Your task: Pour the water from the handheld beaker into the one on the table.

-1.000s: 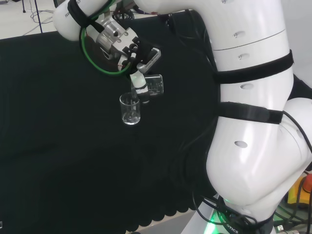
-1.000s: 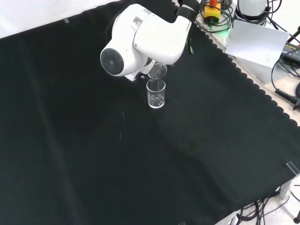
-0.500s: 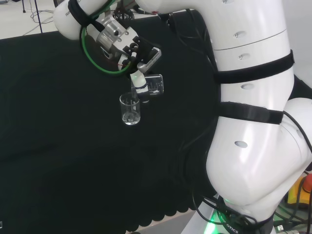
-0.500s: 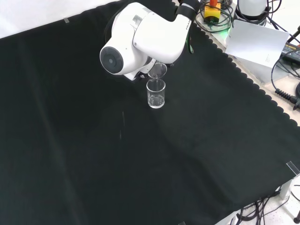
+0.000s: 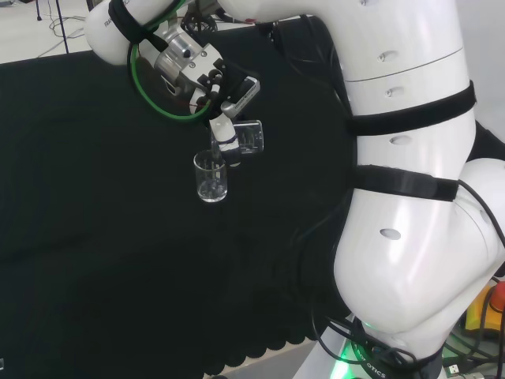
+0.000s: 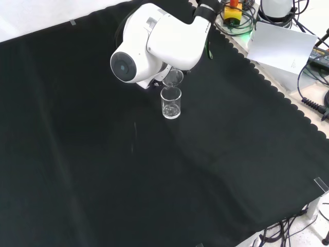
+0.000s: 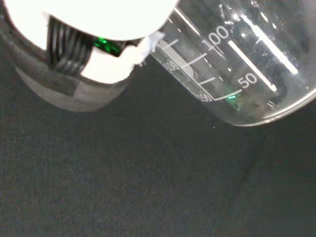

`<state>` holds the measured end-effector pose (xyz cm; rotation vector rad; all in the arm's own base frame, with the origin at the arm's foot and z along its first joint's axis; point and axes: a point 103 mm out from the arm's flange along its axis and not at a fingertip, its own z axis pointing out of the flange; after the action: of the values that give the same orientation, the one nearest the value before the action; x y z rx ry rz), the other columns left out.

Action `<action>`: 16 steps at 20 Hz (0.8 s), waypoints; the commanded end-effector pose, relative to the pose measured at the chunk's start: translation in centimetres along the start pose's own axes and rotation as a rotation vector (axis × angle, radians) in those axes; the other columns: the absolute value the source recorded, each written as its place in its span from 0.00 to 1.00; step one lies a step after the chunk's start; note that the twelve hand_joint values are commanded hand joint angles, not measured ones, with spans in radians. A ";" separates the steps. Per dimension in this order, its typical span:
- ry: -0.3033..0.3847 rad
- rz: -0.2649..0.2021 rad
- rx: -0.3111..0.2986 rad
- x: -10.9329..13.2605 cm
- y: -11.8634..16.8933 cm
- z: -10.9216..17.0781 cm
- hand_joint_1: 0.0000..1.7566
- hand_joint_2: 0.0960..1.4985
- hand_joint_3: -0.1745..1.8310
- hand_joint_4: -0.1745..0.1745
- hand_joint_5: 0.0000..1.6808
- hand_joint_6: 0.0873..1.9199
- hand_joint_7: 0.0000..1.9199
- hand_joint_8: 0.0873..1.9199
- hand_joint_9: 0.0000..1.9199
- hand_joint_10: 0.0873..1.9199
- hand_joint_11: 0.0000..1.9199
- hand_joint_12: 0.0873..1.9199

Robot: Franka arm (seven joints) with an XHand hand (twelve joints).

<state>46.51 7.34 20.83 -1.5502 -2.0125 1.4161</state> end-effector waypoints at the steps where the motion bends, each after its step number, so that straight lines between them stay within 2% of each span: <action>1: -0.001 0.001 -0.008 0.3 0.0 -0.2 0.74 0.41 0.41 0.00 0.75 0.31 0.68 0.31 0.89 0.00 0.76 0.28; 5: 0.008 -0.005 -0.024 0.1 0.0 -0.1 0.74 0.41 0.41 0.00 0.75 0.32 0.68 0.31 0.89 0.00 0.76 0.28; 11: 0.014 -0.011 -0.046 1.7 -0.4 -1.4 0.74 0.41 0.41 0.00 0.75 0.32 0.68 0.31 0.89 0.00 0.76 0.28; 16: 0.051 -0.030 -0.069 1.7 -0.3 -1.5 0.74 0.41 0.41 0.00 0.75 0.32 0.68 0.31 0.89 0.00 0.76 0.28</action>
<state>46.68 9.37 21.31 -1.5635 -2.0589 1.3377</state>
